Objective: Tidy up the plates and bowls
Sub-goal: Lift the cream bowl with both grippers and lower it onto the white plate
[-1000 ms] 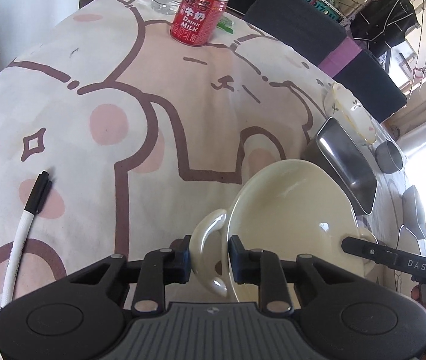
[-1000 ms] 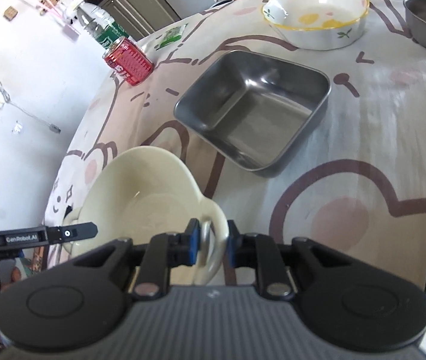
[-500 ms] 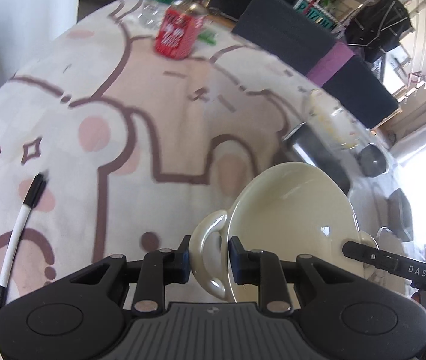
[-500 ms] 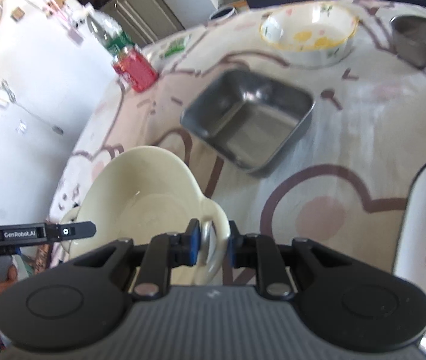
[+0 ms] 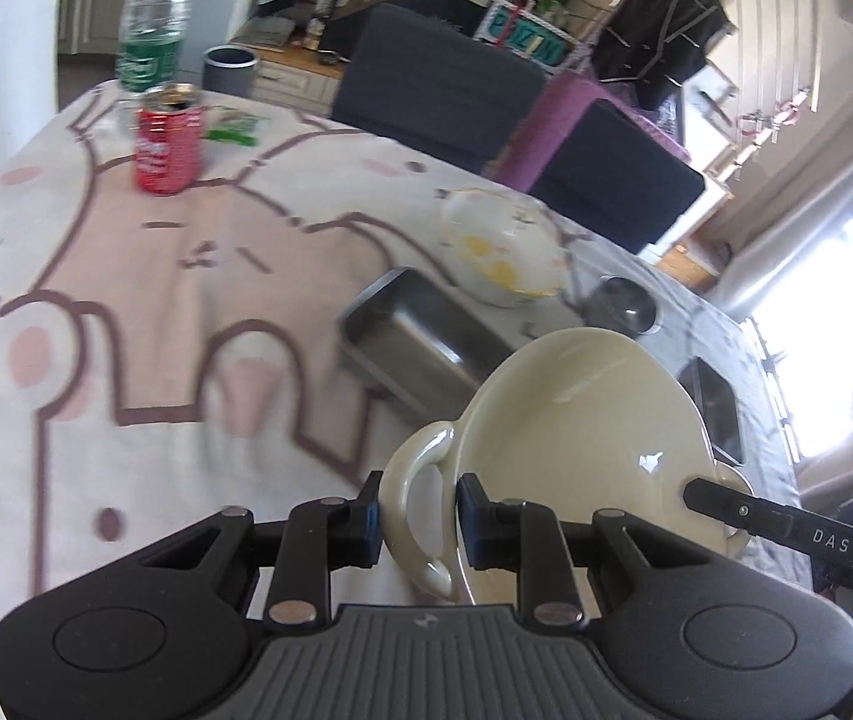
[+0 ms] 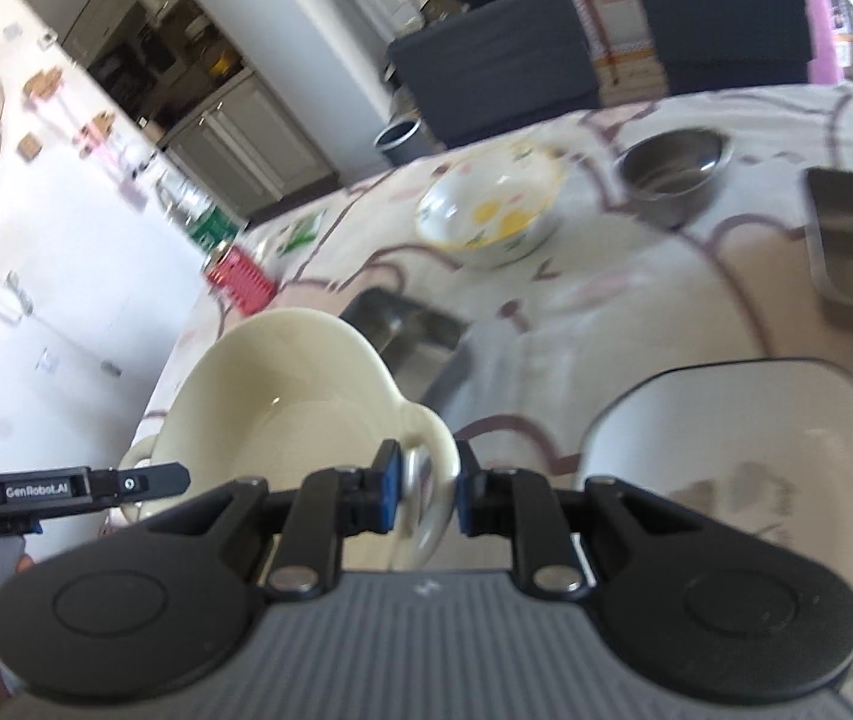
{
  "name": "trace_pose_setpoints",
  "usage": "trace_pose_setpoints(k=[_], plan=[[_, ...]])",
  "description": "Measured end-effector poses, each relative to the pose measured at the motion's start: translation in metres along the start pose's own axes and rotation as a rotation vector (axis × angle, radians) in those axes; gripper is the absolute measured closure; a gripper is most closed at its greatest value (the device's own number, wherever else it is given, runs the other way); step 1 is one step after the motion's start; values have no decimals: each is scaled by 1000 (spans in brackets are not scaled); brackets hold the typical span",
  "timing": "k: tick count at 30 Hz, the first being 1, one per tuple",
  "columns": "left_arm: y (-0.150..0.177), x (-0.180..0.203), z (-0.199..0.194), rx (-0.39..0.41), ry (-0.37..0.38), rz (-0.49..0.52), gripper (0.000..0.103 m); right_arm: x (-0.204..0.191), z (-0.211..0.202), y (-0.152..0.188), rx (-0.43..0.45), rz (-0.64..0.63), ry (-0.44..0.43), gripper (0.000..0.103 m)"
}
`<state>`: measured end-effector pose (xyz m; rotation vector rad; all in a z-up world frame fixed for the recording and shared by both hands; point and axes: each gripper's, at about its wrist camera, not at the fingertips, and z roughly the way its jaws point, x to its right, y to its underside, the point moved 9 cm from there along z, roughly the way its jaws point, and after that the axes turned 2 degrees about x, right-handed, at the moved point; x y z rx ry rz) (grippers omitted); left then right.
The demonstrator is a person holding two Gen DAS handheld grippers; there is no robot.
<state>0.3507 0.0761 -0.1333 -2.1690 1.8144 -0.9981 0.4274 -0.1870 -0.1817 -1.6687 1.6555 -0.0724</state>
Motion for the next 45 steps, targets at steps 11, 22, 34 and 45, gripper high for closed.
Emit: trace_pose_setpoints(k=[11,22,34,45], plan=[[8,95,32,-16,75,74,77,71,-64,-10,140,83,106,79],[24,152,70,-35,144,89,77,137,-103,-1,160,170,174,79],[44,151,116,-100,181,25,77,171,-104,4,123,202,248,79],[49,140,131,-119,120,35,76,177,-76,5,53,199,274,79]])
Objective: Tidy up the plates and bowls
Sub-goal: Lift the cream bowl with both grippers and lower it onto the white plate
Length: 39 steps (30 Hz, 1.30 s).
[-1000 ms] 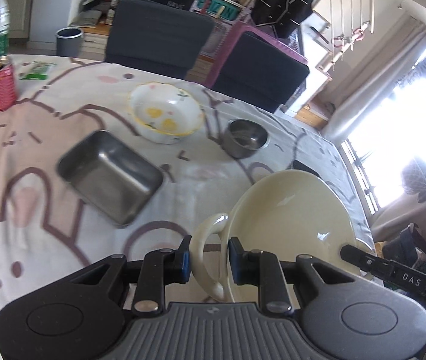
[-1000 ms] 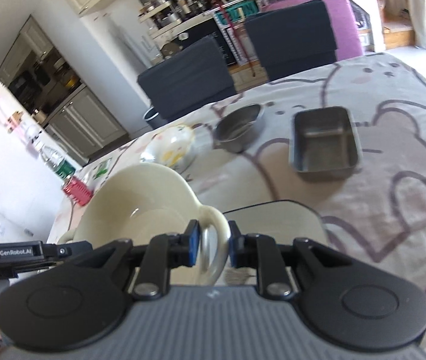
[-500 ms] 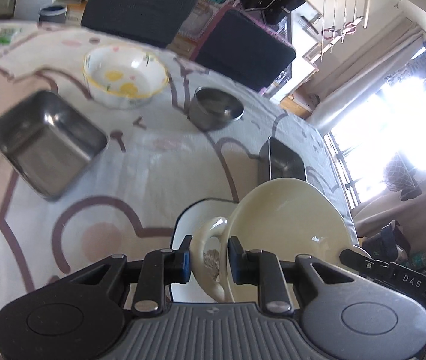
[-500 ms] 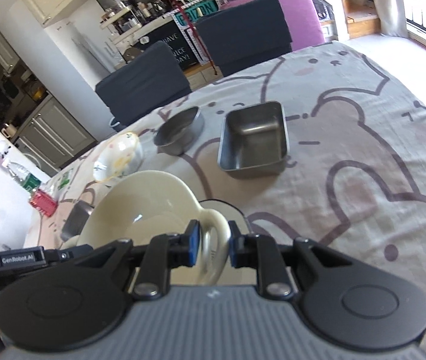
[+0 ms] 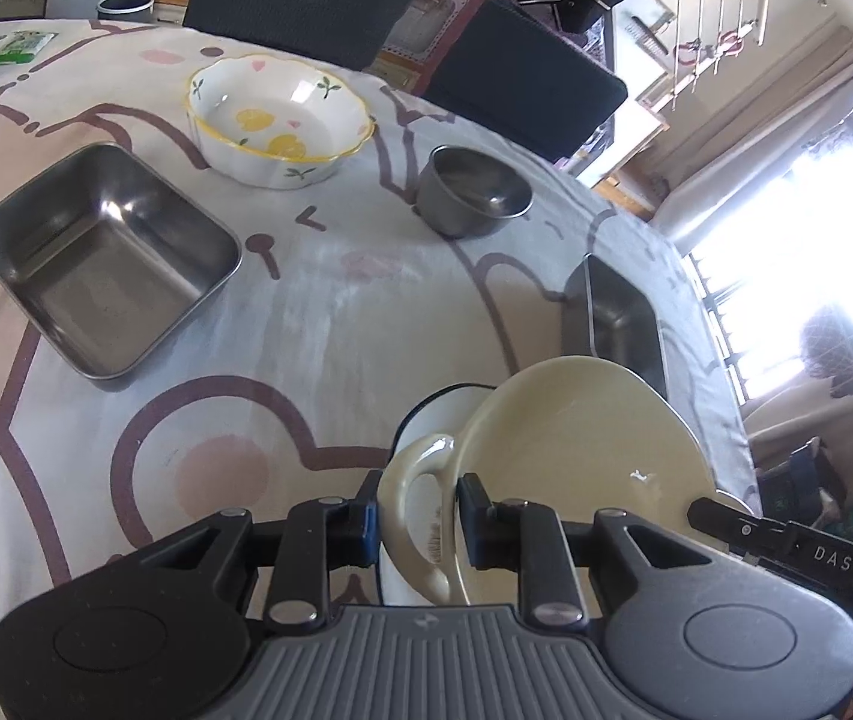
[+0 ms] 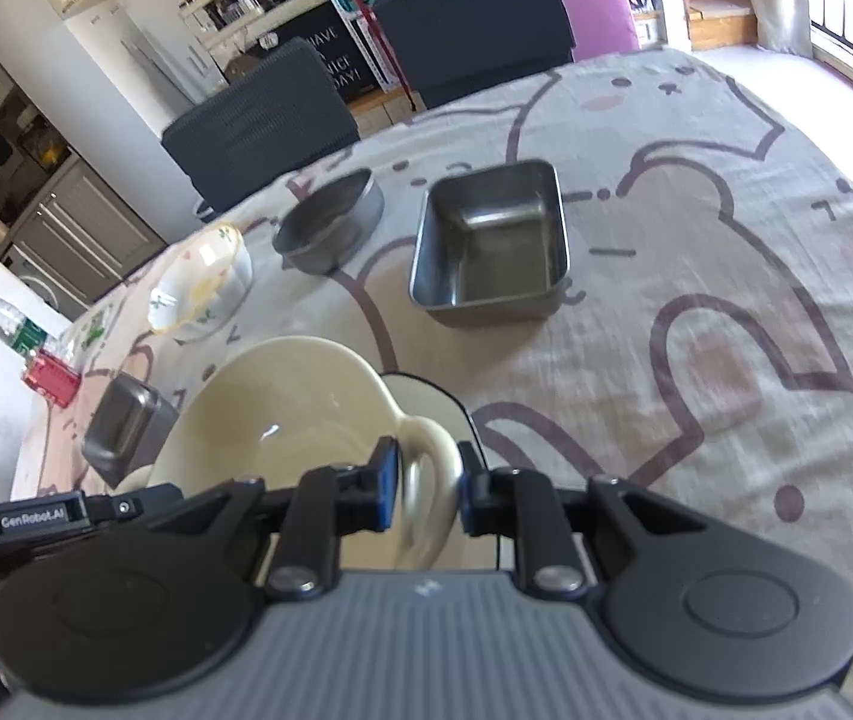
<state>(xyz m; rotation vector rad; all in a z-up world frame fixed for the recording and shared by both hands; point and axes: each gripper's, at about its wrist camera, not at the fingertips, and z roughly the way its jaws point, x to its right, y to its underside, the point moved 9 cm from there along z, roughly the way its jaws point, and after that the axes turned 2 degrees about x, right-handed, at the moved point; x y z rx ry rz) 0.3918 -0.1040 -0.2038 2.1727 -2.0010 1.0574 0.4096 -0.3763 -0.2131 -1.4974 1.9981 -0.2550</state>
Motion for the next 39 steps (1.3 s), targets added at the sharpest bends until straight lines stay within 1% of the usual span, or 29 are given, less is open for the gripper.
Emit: trace_pose_setpoints(k=[3,17,24,39], plan=[[3,-3,5,-11,-9,-2,75,0,9,0,-14,0,15,78],[10,-8,23,-47,-53,3,73,7,28,2,-60,5,47,78],[10,-10,26,-48,-76,10,72,6,34,3,-71,-16,59,77],[11,-10,31,-57,-89,4,71,7,41,2,-67,-16,83,76]])
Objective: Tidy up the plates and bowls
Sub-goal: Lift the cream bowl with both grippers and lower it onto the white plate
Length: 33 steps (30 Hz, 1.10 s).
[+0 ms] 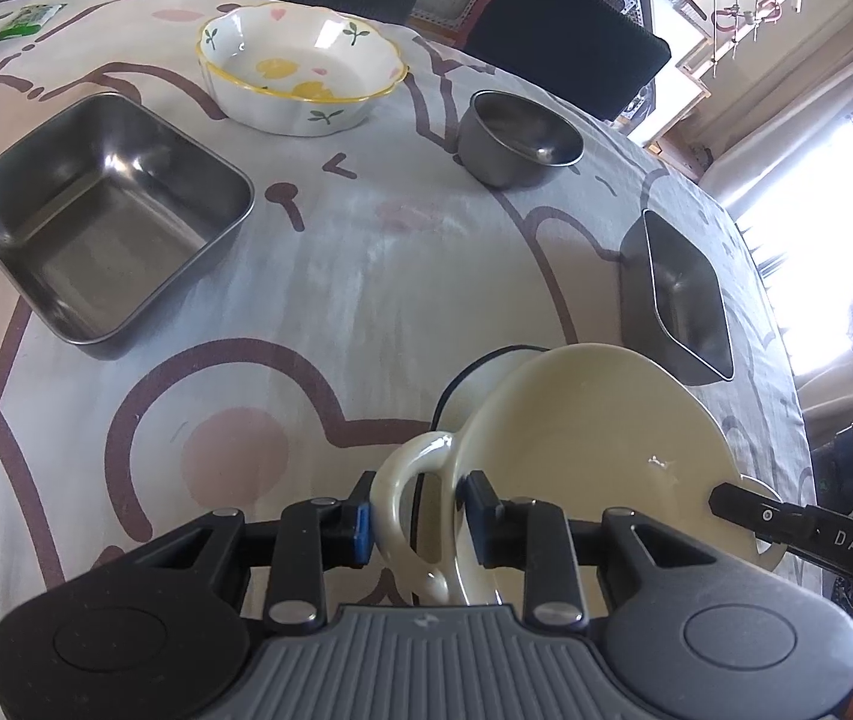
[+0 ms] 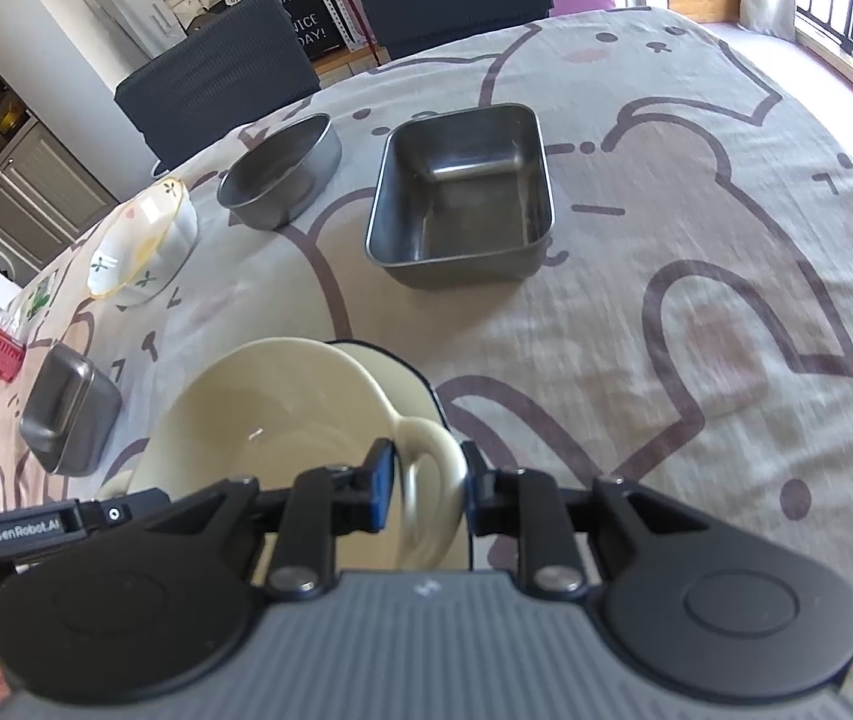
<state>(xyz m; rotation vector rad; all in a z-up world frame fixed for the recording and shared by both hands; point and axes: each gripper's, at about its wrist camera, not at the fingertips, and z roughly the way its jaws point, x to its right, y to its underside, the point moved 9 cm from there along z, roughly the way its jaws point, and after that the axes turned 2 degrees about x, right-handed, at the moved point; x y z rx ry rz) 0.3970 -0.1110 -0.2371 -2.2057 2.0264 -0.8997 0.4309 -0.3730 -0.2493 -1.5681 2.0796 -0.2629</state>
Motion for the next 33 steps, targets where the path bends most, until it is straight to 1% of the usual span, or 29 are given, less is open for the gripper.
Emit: trace_pose_setpoints(k=[13,19,27,33], plan=[[-1,-2,2,-5,-7,-5,71,-1,2,1,-3,-5,7,75],[0,-1,2,-2,-15,11,70,-3,4,2,-4,-14,12,75],[0,-3,2,-12,-17,15,70,-1,5,4,-22,-21,5,74],[0,1,2,-4,-31,54,70,-1,7,7,-42,-53,28,73]])
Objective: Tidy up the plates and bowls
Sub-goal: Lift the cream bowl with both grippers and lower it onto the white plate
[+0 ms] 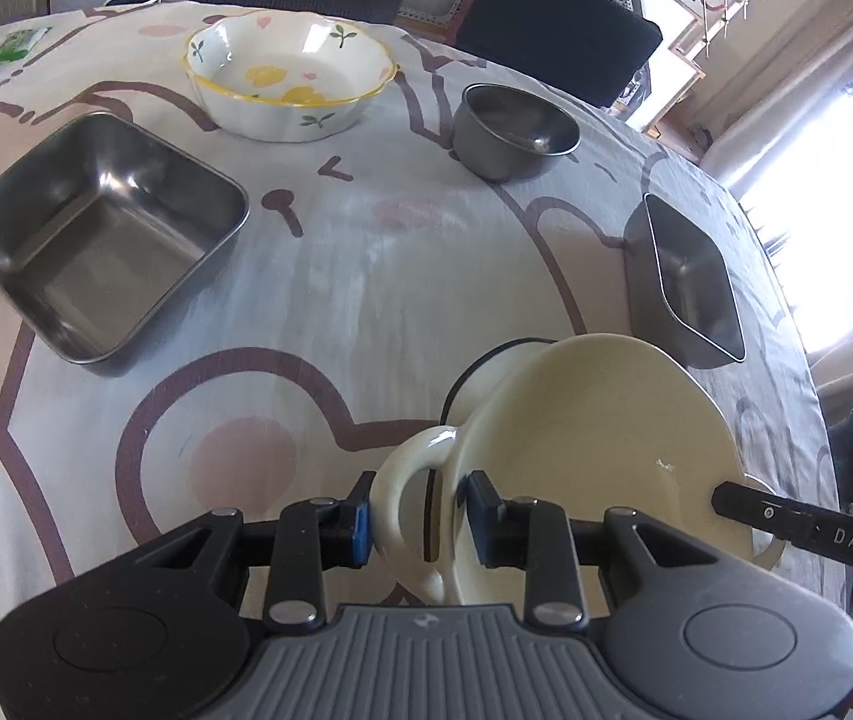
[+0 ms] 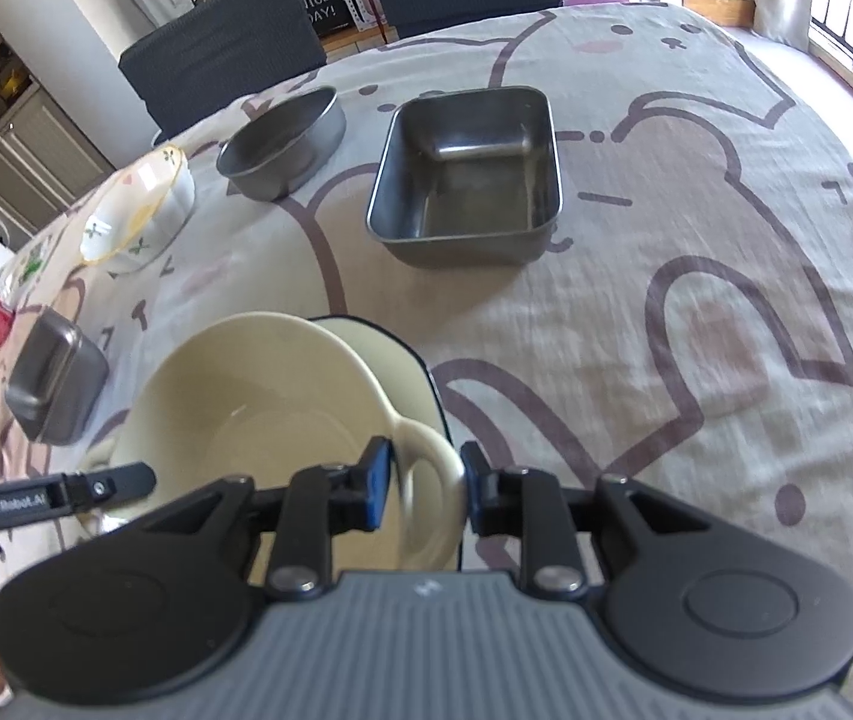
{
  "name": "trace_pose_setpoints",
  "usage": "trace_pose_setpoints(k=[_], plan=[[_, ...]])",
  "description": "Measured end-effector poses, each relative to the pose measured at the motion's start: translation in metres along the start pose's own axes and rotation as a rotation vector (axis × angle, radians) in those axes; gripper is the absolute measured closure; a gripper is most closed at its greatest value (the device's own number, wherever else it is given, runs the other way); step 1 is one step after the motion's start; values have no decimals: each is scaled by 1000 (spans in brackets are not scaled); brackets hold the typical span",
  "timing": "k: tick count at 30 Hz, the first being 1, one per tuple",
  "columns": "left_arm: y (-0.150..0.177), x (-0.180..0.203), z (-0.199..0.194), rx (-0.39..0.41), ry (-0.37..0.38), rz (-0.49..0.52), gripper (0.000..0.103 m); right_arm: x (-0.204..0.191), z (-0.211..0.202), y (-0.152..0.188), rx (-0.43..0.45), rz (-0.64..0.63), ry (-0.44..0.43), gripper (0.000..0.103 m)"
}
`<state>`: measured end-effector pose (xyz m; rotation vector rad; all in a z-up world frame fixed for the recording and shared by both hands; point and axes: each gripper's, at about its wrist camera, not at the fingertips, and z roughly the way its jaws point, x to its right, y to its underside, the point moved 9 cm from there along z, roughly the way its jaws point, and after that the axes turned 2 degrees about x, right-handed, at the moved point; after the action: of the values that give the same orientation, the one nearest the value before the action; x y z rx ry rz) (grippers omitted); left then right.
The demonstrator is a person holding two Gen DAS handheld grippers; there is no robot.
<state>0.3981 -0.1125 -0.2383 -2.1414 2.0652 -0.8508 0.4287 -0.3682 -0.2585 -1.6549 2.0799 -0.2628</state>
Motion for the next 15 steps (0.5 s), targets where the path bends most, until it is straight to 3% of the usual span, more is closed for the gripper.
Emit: trace_pose_setpoints(k=[15], plan=[[2,7,-1,1,-9,56,72,2,3,-2,16,-16,24,70]])
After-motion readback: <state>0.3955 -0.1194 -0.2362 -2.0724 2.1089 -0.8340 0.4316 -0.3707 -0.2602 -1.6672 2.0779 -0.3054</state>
